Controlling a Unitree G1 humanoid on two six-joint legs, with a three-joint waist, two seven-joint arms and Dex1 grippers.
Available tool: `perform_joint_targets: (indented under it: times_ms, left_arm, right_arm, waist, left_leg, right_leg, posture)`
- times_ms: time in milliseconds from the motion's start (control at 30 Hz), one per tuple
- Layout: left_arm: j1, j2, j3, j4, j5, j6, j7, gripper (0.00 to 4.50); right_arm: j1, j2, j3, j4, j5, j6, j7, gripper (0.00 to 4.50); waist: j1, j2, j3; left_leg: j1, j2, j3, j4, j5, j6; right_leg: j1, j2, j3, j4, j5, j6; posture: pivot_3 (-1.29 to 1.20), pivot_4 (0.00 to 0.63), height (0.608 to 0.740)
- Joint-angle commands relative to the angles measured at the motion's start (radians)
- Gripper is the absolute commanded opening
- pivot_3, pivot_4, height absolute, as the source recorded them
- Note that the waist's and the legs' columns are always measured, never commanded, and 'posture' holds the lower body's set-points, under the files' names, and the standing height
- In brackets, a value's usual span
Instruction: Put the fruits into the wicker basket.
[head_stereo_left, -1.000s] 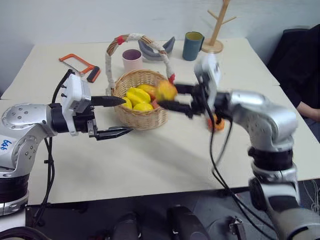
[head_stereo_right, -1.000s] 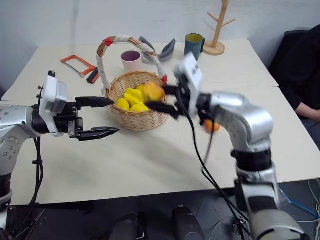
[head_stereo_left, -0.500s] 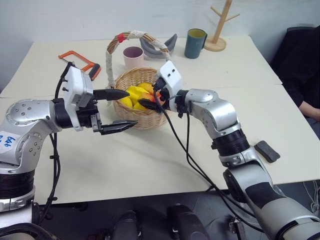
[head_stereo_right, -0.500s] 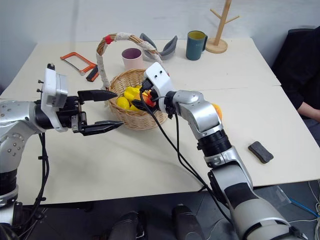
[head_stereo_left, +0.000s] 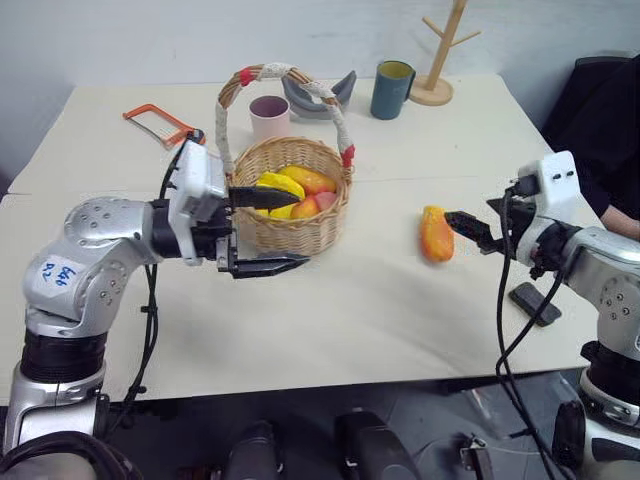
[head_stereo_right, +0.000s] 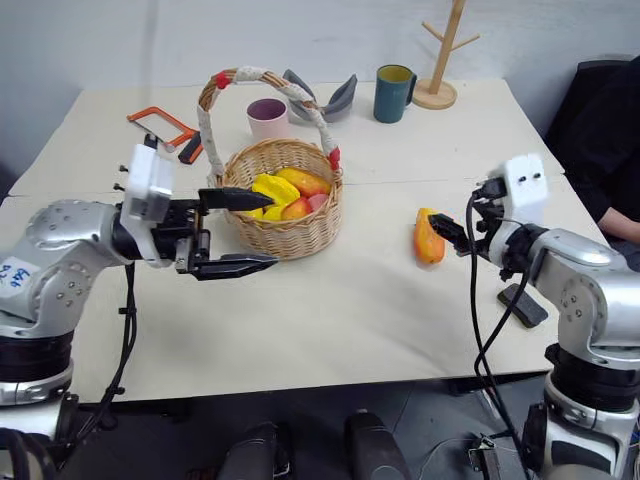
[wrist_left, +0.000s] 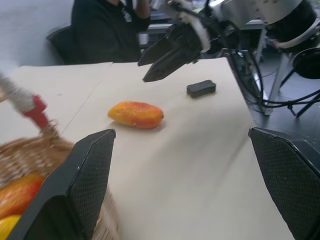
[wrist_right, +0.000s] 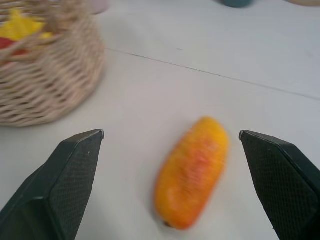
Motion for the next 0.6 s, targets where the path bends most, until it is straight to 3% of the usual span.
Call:
perform_joint_targets:
  times_ms: [33,400,600]
  left_arm:
    - [-0.045,-0.011,-0.006,0.007,0.0,-0.024,-0.013,4.5]
    - [-0.052,-0.009,-0.007,0.056,0.03,-0.047,-0.027,4.5]
    - [-0.03,0.007,0.007,0.058,0.036,-0.045,-0.015,4.5]
  right_arm:
    - [0.002,0.044,0.008,0.088,-0.031,-0.08,-0.062,4.48]
    - [-0.069,0.193,0.071,0.437,-0.057,-0.295,-0.127,4.48]
    - [-0.087,0.197,0.066,0.407,0.001,-0.298,-0.088,2.59]
  waist:
    - [-0.006,0.0,0.0]
    - [-0.007,0.0,0.0]
    - [-0.008,0.0,0.0]
  left_leg:
    - [0.0,0.0,0.0,0.0,0.0,0.0]
    - [-0.001,0.0,0.0,0.0,0.001,-0.001]
    - [-0.001,0.0,0.0,0.0,0.0,-0.001]
  right_leg:
    - [0.0,0.0,0.0,0.0,0.0,0.0]
    - [-0.002,0.0,0.001,0.0,0.0,0.0]
    - [-0.002,0.0,0.0,0.001,0.0,0.0]
  posture:
    - [0.0,0.15,0.74]
    - [0.0,0.15,0.74]
    - [0.0,0.15,0.74]
